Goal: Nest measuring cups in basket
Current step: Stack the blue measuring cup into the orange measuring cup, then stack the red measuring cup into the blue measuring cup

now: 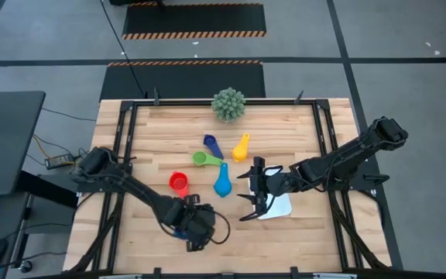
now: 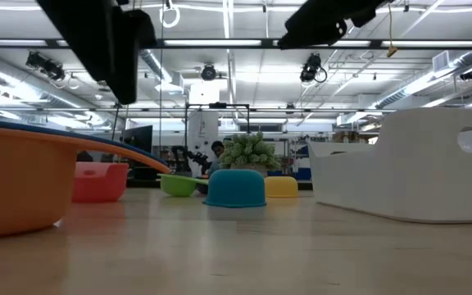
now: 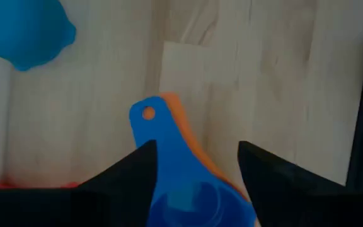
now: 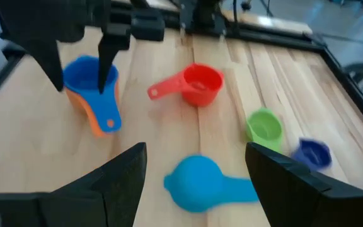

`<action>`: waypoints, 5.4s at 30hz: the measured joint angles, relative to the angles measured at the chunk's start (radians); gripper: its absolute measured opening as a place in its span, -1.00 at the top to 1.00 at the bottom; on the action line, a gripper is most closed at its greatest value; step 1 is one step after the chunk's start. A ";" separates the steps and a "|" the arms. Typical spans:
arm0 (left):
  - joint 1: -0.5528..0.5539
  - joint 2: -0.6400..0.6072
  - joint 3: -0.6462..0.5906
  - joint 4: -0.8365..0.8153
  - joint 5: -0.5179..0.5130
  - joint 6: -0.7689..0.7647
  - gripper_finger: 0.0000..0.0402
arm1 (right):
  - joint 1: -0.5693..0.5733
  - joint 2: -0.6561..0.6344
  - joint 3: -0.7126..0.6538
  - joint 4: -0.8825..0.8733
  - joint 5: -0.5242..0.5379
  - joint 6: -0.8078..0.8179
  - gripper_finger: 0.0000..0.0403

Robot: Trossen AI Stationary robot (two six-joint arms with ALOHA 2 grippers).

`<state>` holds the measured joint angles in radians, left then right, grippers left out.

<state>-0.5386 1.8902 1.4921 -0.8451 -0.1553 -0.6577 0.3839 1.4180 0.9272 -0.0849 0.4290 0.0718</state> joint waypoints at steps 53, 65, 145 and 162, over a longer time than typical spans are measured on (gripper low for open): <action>0.135 0.072 0.000 -0.073 0.203 -0.450 -0.33 | 0.076 0.002 -0.039 -0.021 -0.033 -0.128 -0.37; 0.160 0.094 0.012 -0.098 0.257 -0.437 -0.33 | 0.099 0.001 -0.038 -0.029 -0.040 -0.128 -0.37; 0.047 0.049 -0.045 -0.452 -0.194 0.691 -0.01 | 0.076 0.003 -0.038 0.045 0.017 -0.024 -0.37; 0.058 -0.304 -0.432 -0.137 -0.211 0.580 -0.01 | 0.018 0.003 -0.038 0.051 -0.009 -0.037 -0.37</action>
<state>-0.4807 1.5862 1.0605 -0.9821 -0.3665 -0.0780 0.4018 1.4212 0.8894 -0.0336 0.4202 0.0348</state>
